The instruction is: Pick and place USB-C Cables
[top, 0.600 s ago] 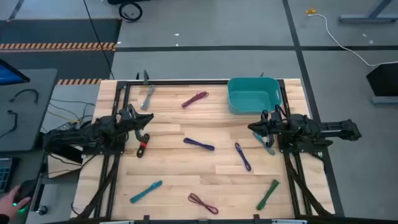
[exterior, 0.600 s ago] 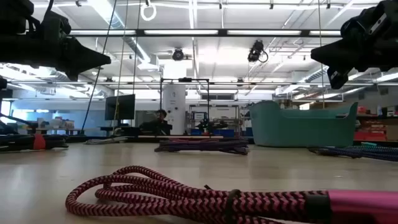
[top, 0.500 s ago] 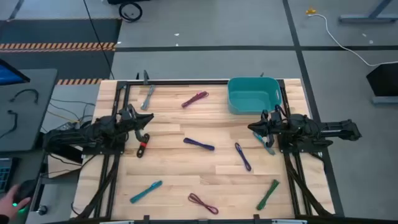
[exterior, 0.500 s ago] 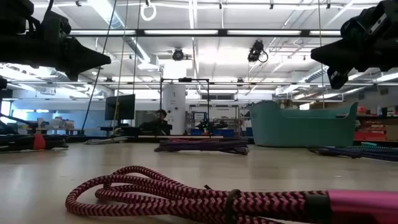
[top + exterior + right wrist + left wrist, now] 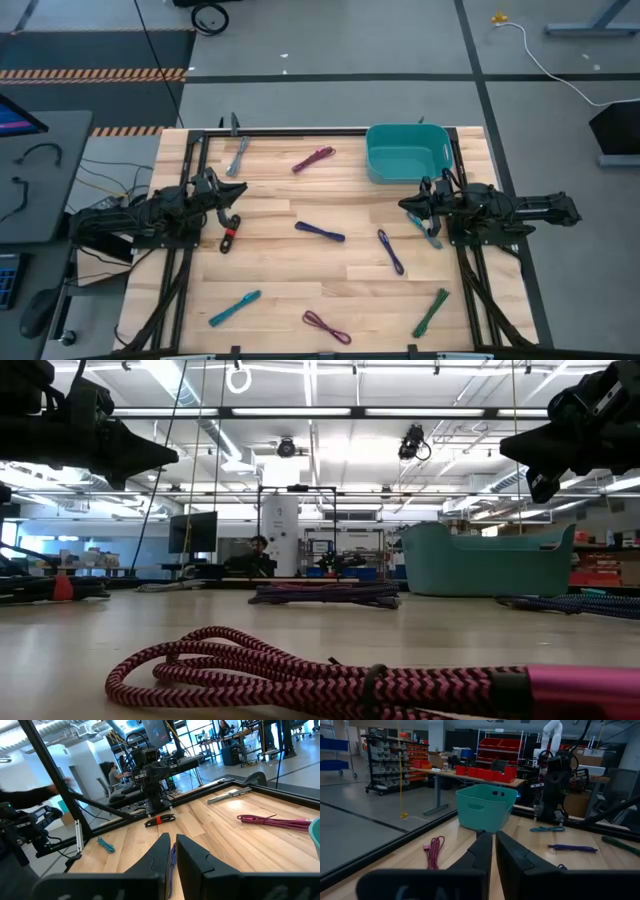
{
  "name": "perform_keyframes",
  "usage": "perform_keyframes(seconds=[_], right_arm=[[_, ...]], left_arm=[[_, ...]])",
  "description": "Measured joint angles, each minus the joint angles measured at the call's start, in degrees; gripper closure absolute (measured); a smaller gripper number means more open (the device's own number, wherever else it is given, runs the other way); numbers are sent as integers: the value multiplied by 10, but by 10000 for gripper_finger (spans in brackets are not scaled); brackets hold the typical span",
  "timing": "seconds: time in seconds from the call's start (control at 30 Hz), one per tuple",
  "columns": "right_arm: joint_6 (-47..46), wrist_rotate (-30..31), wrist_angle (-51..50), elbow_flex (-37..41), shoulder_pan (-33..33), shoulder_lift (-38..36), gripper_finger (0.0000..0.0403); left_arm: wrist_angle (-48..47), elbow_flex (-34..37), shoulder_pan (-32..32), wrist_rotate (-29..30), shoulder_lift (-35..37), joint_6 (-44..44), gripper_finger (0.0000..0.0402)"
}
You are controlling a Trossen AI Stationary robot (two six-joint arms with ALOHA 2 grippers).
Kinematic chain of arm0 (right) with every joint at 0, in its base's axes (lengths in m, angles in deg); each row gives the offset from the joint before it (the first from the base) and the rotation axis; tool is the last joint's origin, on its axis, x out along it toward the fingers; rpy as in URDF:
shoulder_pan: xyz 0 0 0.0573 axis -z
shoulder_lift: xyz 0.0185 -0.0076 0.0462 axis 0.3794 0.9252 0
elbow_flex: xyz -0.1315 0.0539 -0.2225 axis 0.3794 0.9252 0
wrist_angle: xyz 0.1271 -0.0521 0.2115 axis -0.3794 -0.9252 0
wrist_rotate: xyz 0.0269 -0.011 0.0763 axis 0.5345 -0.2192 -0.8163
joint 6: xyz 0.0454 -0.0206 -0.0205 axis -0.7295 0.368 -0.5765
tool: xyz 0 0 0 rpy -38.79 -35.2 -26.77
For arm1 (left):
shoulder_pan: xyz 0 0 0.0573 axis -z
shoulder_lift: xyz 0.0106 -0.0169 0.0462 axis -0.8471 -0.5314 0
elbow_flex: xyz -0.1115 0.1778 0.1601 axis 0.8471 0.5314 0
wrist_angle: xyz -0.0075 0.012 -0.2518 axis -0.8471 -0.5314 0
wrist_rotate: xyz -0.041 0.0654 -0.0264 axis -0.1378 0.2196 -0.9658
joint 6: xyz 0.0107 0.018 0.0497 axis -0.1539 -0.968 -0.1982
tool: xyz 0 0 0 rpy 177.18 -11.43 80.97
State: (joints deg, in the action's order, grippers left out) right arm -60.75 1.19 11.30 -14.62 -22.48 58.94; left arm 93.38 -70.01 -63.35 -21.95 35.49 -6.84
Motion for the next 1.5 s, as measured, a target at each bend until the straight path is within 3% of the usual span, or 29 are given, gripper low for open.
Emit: perform_keyframes(seconds=[0.73,0.83,1.03,1.1,1.27,1.4,1.5], right_arm=[[-4,0,13,0,0,0,368],[-18,17,78,0,0,0,368],[-104,80,301,0,0,0,368],[-107,94,329,-8,0,0,369],[-100,70,269,-105,-14,45,387],[-93,48,78,-241,-33,139,397],[-149,18,-92,-345,-47,230,396]], left_arm=[[0,0,0,0,0,0,374],[0,0,0,0,0,0,372],[0,0,0,0,0,0,365],[0,0,0,0,0,0,367],[0,0,0,0,0,0,375],[0,0,0,0,0,0,375],[0,0,0,0,0,0,371]])
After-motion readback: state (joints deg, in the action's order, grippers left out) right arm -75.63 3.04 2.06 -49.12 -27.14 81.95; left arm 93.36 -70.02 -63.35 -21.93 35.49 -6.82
